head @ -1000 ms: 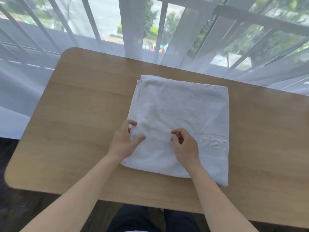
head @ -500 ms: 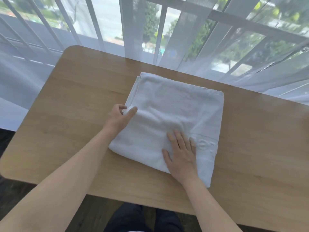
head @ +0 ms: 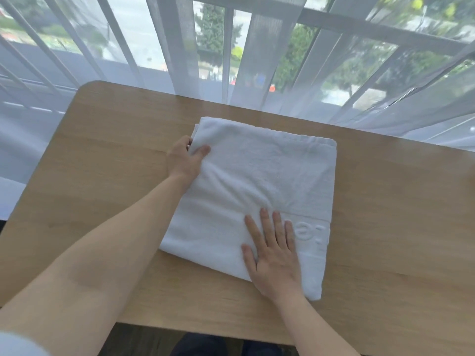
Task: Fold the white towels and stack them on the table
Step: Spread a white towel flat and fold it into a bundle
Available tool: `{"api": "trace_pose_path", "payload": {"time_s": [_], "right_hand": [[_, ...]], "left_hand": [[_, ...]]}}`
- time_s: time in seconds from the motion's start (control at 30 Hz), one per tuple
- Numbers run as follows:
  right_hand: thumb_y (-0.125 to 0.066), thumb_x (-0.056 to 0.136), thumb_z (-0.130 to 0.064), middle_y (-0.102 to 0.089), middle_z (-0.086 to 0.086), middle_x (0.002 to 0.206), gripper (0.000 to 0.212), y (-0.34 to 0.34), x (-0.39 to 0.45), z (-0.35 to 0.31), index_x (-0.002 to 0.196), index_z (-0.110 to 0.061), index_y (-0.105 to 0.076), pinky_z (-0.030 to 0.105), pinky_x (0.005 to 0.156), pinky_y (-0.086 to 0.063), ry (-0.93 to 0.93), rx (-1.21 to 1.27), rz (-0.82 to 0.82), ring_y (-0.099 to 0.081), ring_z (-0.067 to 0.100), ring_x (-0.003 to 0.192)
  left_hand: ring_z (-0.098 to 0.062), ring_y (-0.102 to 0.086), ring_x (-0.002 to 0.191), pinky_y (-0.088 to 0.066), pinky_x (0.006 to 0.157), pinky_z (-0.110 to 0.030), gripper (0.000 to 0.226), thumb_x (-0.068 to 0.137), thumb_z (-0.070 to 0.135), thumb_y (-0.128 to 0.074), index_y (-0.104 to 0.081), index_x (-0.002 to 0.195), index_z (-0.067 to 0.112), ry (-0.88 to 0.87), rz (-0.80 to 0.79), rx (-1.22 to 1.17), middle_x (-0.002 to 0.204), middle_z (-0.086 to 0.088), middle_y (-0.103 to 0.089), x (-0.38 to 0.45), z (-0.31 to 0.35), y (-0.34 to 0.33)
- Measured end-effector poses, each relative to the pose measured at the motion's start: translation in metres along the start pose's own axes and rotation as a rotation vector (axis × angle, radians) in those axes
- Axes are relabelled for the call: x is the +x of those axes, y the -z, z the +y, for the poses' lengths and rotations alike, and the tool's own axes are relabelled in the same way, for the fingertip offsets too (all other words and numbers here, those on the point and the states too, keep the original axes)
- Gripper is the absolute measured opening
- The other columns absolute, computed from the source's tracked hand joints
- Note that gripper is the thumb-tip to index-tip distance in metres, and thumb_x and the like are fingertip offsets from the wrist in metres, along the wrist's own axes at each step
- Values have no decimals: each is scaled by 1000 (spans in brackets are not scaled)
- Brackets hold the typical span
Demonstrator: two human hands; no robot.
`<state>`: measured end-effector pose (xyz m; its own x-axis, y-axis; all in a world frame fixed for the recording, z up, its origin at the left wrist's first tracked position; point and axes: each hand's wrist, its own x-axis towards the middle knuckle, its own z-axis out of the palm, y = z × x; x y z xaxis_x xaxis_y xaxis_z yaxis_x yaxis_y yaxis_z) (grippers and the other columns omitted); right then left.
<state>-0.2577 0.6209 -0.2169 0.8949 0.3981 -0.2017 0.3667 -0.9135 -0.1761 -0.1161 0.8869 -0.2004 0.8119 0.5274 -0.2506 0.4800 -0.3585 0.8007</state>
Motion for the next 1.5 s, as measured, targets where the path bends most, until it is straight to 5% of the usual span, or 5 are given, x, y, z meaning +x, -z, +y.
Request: {"api": "trace_pose_path", "payload": {"time_s": [0.7,0.87,1.03,1.33,1.5], "right_hand": [[-19,102,-50,17,-1,167,65,1,5,-2,159,-35,7,48,121,4,-8,34,-39,16,21,153],[-40,101,-39,-52,7,140,47,21,18,20,145,-25,-47,50,93,-44,78,-26,128,-52,32,111],[-60,92,-20,-59,7,97,24,28,14,23,111,-7,-62,45,73,-50,-17,32,238,-50,29,82],[-59,91,-14,-61,5,84,10,34,15,-23,100,-11,-64,33,53,-38,-136,148,165,-57,27,73],[-62,91,-20,-59,10,133,31,30,18,25,121,-20,-65,48,103,-41,2,58,215,-54,29,121]], "left_hand": [[-20,-22,153,-14,122,-50,57,100,34,-35,-35,156,22,-424,-93,551,165,4,-26,-195,-58,-30],[-22,-12,155,-7,124,-54,62,100,39,-33,-21,160,26,-531,-155,739,168,4,-15,-159,-63,-29],[-22,-9,155,3,123,-55,62,101,51,-20,-14,160,34,-808,-378,908,168,8,-8,-86,-53,-8],[-26,19,153,25,114,-46,63,101,51,-17,0,160,36,-350,-156,755,168,3,15,-124,-9,-54],[-27,21,153,19,119,-53,69,100,58,-17,4,160,32,-396,-180,815,168,1,15,-140,-27,-68]]}}
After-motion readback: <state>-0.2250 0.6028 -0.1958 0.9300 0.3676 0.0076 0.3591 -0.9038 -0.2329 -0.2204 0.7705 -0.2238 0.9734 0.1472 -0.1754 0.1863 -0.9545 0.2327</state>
